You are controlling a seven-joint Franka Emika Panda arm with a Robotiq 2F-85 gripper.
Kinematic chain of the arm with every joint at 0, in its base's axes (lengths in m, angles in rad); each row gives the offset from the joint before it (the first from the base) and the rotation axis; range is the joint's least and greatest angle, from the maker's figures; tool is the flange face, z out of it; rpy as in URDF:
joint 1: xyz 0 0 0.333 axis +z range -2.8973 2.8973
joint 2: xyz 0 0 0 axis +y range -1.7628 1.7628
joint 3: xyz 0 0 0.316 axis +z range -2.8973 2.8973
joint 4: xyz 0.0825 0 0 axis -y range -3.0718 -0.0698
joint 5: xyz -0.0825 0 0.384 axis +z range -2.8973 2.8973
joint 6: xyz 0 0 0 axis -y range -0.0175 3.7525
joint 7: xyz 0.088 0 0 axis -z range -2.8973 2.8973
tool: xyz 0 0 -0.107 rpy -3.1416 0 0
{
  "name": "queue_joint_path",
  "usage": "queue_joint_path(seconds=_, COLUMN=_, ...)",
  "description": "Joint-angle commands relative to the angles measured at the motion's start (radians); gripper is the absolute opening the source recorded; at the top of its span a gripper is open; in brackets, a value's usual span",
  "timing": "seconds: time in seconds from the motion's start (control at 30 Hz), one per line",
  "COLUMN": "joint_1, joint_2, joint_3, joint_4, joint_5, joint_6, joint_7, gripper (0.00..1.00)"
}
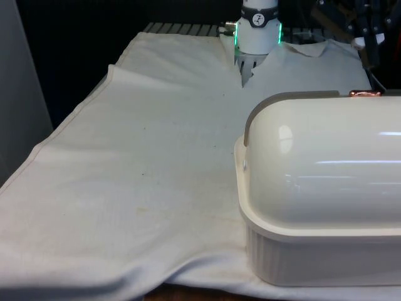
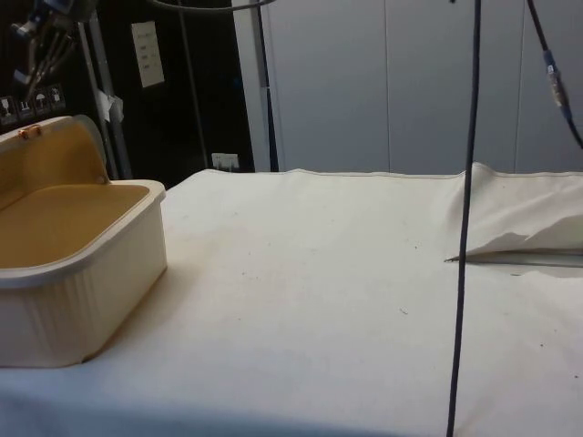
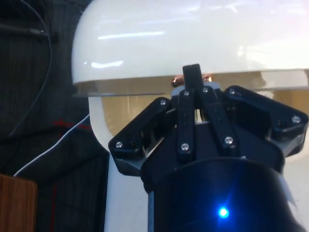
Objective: Open the lid, then close it.
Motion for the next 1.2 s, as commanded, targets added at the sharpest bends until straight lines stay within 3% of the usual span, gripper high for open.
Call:
queue_joint_path(seconds=0.0, joint_1=0.004, joint_2=0.019, joint_3=-0.01, joint_4=0.03, joint_5=-0.015, joint_6=-0.025, joint_7=0.008, gripper=0.0)
queue_joint_path(seconds=0.17, joint_1=0.005, joint_2=0.054, joint_3=-0.016, joint_4=0.09, joint_5=-0.031, joint_6=-0.063, joint_7=0.011, gripper=0.0)
queue_joint_path(seconds=0.2, joint_1=0.0, joint_2=0.06, joint_3=-0.007, joint_4=0.099, joint_5=-0.022, joint_6=-0.061, joint_7=0.0, gripper=0.0)
queue_joint_path(seconds=0.27, joint_1=0.005, joint_2=0.067, joint_3=-0.018, joint_4=0.115, joint_5=-0.037, joint_6=-0.088, joint_7=0.012, gripper=0.0)
queue_joint_path(seconds=0.43, joint_1=0.005, joint_2=0.073, joint_3=-0.021, joint_4=0.132, joint_5=-0.045, joint_6=-0.135, joint_7=0.01, gripper=0.0)
queue_joint_path(seconds=0.47, joint_1=0.0, joint_2=0.071, joint_3=-0.013, joint_4=0.129, joint_5=-0.035, joint_6=-0.124, joint_7=0.0, gripper=0.0)
queue_joint_path(seconds=0.5, joint_1=0.005, joint_2=0.073, joint_3=-0.021, joint_4=0.133, joint_5=-0.046, joint_6=-0.143, joint_7=0.009, gripper=0.0)
queue_joint_path(seconds=0.77, joint_1=0.009, joint_2=0.096, joint_3=-0.021, joint_4=0.168, joint_5=-0.047, joint_6=-0.181, joint_7=0.014, gripper=0.0)
queue_joint_path(seconds=0.8, joint_1=0.003, joint_2=0.089, joint_3=-0.015, joint_4=0.155, joint_5=-0.038, joint_6=-0.166, joint_7=0.001, gripper=0.0)
queue_joint_path(seconds=0.93, joint_1=0.016, joint_2=0.107, joint_3=-0.02, joint_4=0.185, joint_5=-0.045, joint_6=-0.188, joint_7=0.023, gripper=0.0)
queue_joint_path(seconds=1.1, joint_1=0.015, joint_2=0.106, joint_3=-0.013, joint_4=0.182, joint_5=-0.038, joint_6=-0.182, joint_7=0.019, gripper=0.0)
queue_joint_path(seconds=1.17, joint_1=0.021, joint_2=0.107, joint_3=-0.016, joint_4=0.185, joint_5=-0.042, joint_6=-0.195, joint_7=0.031, gripper=0.0)
